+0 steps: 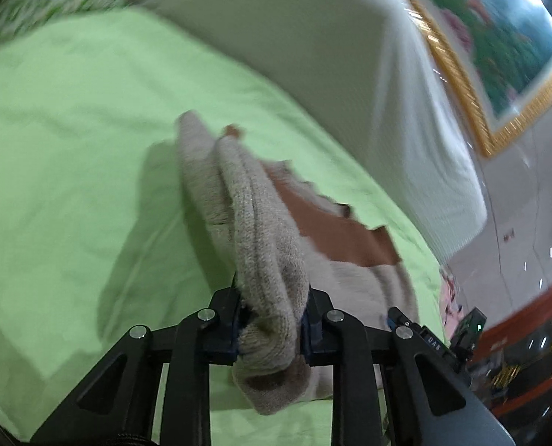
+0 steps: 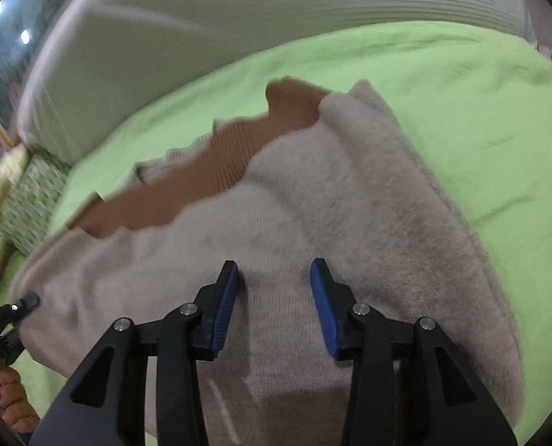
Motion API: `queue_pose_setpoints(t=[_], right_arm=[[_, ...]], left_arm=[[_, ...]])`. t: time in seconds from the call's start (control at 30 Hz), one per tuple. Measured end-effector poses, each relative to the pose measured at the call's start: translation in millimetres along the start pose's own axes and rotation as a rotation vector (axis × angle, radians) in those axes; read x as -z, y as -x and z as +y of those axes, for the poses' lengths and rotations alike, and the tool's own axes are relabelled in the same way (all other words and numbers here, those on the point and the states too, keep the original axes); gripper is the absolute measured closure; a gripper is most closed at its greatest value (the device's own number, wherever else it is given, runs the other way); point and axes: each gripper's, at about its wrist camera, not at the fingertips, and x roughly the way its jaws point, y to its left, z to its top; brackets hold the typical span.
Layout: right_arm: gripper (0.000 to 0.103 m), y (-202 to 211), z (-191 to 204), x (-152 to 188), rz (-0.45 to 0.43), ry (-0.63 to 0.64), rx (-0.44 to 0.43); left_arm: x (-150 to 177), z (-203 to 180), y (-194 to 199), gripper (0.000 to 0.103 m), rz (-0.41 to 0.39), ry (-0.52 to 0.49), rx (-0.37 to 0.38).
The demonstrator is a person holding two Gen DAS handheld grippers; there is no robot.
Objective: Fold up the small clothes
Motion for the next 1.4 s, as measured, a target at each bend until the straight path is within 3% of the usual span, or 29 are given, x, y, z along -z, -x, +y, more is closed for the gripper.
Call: queue_pose_setpoints(t=[0.17,0.27,0.37,0.4,0.43,0.53,0.6,0.7,0.8,0.9,1.0,1.1,1.27,1.4], right_arm=[[0.06,19.5,-20.4,1.1,-0.028,-0.133,-0.183],[0.06,27.9,-42.1,2.8,-0.052,-0.24,-0.308],[0.06,29.5,-59.8,6.0,-0.065,-0.315,-0.378],[0.06,29.6,-68.6,8.6,-0.065,-0.36,-0.414],[0.06,30.4,-73.9,10.3,-0.07,-0.388,-0.442],[0.06,35.2,-88.6,11.4,-0.068,-0.459,-0.53],[0.059,33.9,-87.4,9.0,-0.039,-0.456,-0.546],[0.051,33.0,-72.5,2.2,-0.003,-0.389,-0.504],[0.044,31.4,-43.3,-7.7,0.015,-0.279,-0.459],[0.041,22.7,-16.8,-22.3,0.045,-0.168,-0.404],[0.03,0.5,-2.8,-37.4,0.111,-0.108,-0.336],[0.028,-19.6,9.3,-51.1,0.197,-0.033,-0.286],[0.028,-48.1,35.2,-64.4,0.311,0.118,-0.245],[0.028,-68.3,37.7,-62.3,0.36,0.121,-0.236]], left_arm=[[-5.3,-93.0,-4.6,0.087,-0.009,-0.219,0.094],[8.3,-156.8,-22.4,0.088,0.018,-0.352,0.204],[44.1,-199.9,-65.6,0.093,0.148,-0.445,0.294],[64.0,-210.7,-86.1,0.093,0.244,-0.477,0.346],[78.8,-216.0,-98.4,0.091,0.3,-0.503,0.347],[111.9,-217.2,-108.8,0.086,0.361,-0.578,0.295],[116.1,-202.6,-101.0,0.077,0.388,-0.539,0.309],[101.5,-173.0,-73.2,0.049,0.347,-0.474,0.288],[81.9,-143.3,-47.3,0.047,0.291,-0.395,0.268],[55.7,-109.2,-35.2,0.036,0.234,-0.309,0.188],[42.2,-77.2,-38.2,0.035,0.233,-0.248,0.112],[36.3,-49.6,-54.4,0.034,0.278,-0.191,0.051],[36.1,-34.0,-77.4,0.034,0.33,-0.094,0.097],[50.0,-29.6,-95.7,0.032,0.366,-0.062,0.109]])
